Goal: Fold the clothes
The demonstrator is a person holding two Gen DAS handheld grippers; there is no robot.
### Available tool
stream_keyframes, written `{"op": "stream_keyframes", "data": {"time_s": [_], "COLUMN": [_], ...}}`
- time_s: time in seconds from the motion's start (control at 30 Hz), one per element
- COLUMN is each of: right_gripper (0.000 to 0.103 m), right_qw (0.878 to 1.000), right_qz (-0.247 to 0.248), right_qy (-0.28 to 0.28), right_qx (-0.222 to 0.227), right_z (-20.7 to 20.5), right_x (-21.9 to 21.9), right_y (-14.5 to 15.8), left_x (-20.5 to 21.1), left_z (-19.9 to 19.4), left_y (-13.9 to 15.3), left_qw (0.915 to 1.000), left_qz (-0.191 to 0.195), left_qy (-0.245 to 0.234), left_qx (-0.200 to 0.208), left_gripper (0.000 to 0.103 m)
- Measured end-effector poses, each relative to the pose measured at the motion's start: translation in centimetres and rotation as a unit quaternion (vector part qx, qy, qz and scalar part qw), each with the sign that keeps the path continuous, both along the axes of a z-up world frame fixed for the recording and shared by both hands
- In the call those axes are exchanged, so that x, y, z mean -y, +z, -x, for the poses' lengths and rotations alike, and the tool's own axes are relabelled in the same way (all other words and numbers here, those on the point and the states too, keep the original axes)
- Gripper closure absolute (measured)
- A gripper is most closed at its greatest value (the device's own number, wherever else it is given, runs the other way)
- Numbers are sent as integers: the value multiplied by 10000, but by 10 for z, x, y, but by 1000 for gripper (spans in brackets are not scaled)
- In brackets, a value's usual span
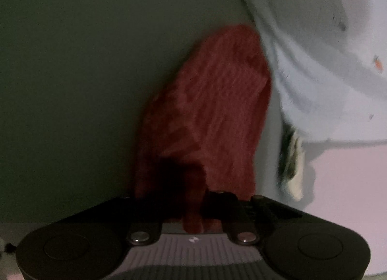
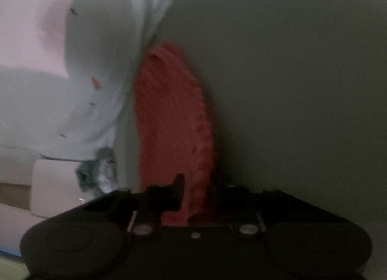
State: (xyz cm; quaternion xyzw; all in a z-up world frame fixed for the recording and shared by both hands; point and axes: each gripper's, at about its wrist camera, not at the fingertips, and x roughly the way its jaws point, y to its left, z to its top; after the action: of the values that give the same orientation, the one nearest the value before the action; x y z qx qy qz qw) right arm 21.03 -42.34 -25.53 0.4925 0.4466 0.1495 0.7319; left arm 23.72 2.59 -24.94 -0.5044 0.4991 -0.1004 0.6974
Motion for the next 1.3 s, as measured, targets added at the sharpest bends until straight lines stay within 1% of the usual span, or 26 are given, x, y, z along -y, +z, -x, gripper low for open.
{"op": "stream_keyframes", "data": {"time_s": [0.07,0.13,0.17,0.23,0.27,0.3,0.37,0.43,0.47,0.53,0.57,0.6,0.63,0.67,0.73,0.77,0.8,0.83,0.87,0.9,0.93,0.97,1.0,1.03,1.13,1.3], "right_gripper": [86,86,85,84,82,81,77,77,77,69,59,50,47,46,51,61,71,75,80,83,86,94,98,98,99,99], "right_qw": [9999,9993,9982,9957,9943,9930,9931,9933,9933,9936,9944,9954,9962,9965,9962,9959,9954,9949,9943,9937,9928,9917,9907,9908,9913,9928], "right_qz": [19,357,567,882,1005,1106,1104,1091,1089,1056,977,862,766,716,713,702,692,681,671,670,718,808,875,848,744,396], "right_qy": [-10,95,161,281,336,380,347,327,327,347,367,389,405,420,486,565,644,723,802,876,932,982,1024,1033,1078,1112], "right_qx": [168,111,54,-61,-119,-168,-189,-211,-223,-203,-169,-137,-118,-112,-97,-121,-145,-169,-192,-209,-202,-210,-215,-207,-133,215], "right_z": [-3,-5,-5,-4,-3,-2,-2,-2,-3,-4,-4,-7,-10,-11,-14,-14,-15,-15,-15,-16,-16,-17,-17,-15,-8,5], "right_x": [-1,-5,-7,-10,-12,-13,-12,-11,-11,-12,-10,-12,-12,-11,-15,-16,-18,-20,-22,-23,-25,-24,-24,-22,-14,-5], "right_y": [7,9,9,8,7,6,6,6,6,6,5,3,2,1,0,-2,-3,-5,-6,-7,-7,-7,-6,-5,0,28], "left_x": [-5,-8,-9,-8,-8,-8,-7,-7,-7,-7,-5,-2,-1,1,4,4,4,6,9,11,14,17,17,16,7,-16], "left_z": [0,-2,-3,-1,1,3,7,11,12,13,10,5,0,-4,-10,-11,-11,-14,-16,-19,-21,-24,-25,-24,-20,-14], "left_y": [2,-1,-4,-7,-7,-6,-2,-2,-3,-6,-6,-7,-9,-12,-14,-14,-14,-14,-14,-13,-12,-13,-15,-15,-12,8], "left_qw": [9998,9997,9995,9986,9982,9979,9979,9984,9987,9989,9989,9991,9992,9992,9994,9995,9996,9996,9994,9992,9987,9978,9971,9970,9979,9993], "left_qz": [79,-32,-134,-318,-401,-463,-510,-448,-382,-317,-287,-211,-102,-13,84,102,82,-14,-142,-229,-330,-464,-561,-575,-438,-59], "left_qy": [157,189,157,67,2,-52,-116,-155,-177,-244,-291,-326,-340,-333,-259,-227,-206,-211,-233,-268,-318,-371,-400,-375,-201,-55], "left_qx": [18,-117,-238,-417,-440,-444,-381,-316,-292,-256,-221,-187,-182,-199,-194,-195,-189,-197,-197,-175,-203,-281,-339,-369,-436,-360], "left_gripper": [92,91,88,79,78,74,62,44,41,30,26,19,17,17,18,20,29,42,46,59,84,94,97,97,98,98]}}
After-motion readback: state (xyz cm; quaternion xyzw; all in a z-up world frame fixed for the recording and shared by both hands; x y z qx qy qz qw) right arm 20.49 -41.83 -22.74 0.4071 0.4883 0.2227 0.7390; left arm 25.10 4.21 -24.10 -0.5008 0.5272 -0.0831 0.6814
